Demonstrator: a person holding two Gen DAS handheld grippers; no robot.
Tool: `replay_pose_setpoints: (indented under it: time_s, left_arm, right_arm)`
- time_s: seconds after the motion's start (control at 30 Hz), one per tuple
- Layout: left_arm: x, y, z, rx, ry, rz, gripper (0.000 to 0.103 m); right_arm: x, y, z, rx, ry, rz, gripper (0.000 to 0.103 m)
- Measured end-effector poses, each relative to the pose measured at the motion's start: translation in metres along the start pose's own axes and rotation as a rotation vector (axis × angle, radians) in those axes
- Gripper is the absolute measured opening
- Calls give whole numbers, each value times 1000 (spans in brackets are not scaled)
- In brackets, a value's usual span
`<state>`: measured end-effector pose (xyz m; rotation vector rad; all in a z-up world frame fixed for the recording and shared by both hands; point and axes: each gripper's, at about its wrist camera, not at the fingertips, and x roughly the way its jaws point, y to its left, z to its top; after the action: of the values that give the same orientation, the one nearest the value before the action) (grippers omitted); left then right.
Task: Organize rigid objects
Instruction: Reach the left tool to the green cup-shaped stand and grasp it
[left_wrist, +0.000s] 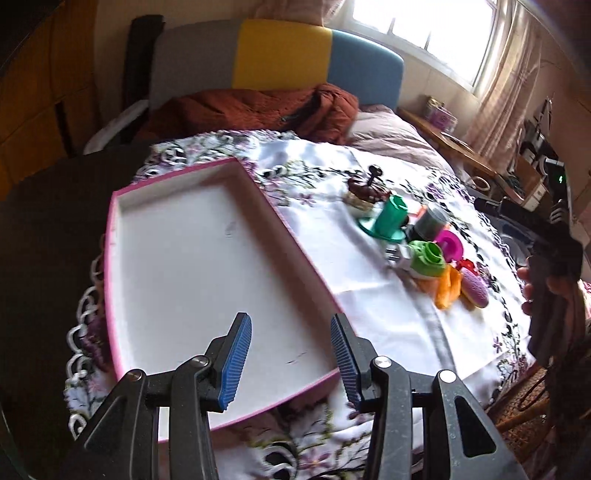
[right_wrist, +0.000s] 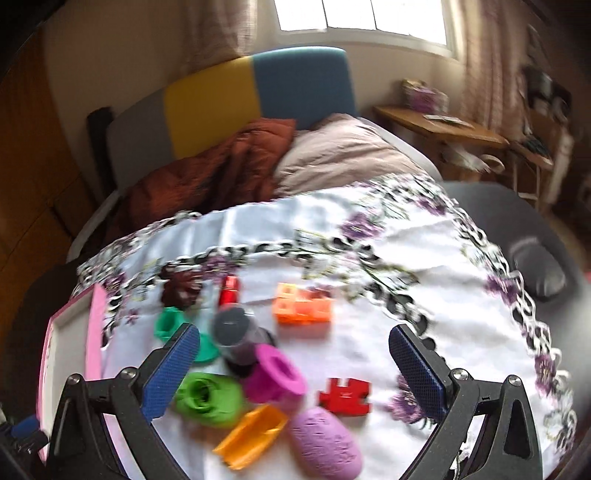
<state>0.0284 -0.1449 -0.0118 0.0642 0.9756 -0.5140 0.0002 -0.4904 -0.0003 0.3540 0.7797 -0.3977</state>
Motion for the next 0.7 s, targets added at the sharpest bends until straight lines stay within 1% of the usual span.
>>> replay_pose_setpoints:
  time_s: [0.07, 0.13, 0.2, 0.27, 0.4, 0.57, 0.63, 0.7]
  left_arm:
    - [10, -10, 6, 11, 36, -22, 45]
    - [20, -15, 12, 6, 62, -42, 45]
    - [31, -21, 19, -13, 93, -75, 45]
    - [41, -29, 26, -15, 115, -105, 45]
    - [61, -48, 41, 9, 157, -135, 45]
    - [78, -73, 61, 84, 124, -180, 45]
    - [86, -83, 69, 119, 114, -186, 45]
    - [96, -91, 76, 136, 130, -211, 45]
  right_arm:
    - [10, -18, -1, 82, 51, -1, 103]
    - [9, -27, 2, 141, 39, 31, 103]
    - [8, -30, 2, 150, 40, 19, 103]
    - [7, -31, 2, 165, 46, 25, 103]
    - [7, -30, 4, 151, 44, 4, 103]
    - [8, -29, 4, 139, 46, -7, 103]
    - [7, -30, 5, 138, 40, -10, 103]
    - [5, -30, 5, 134, 33, -12, 103]
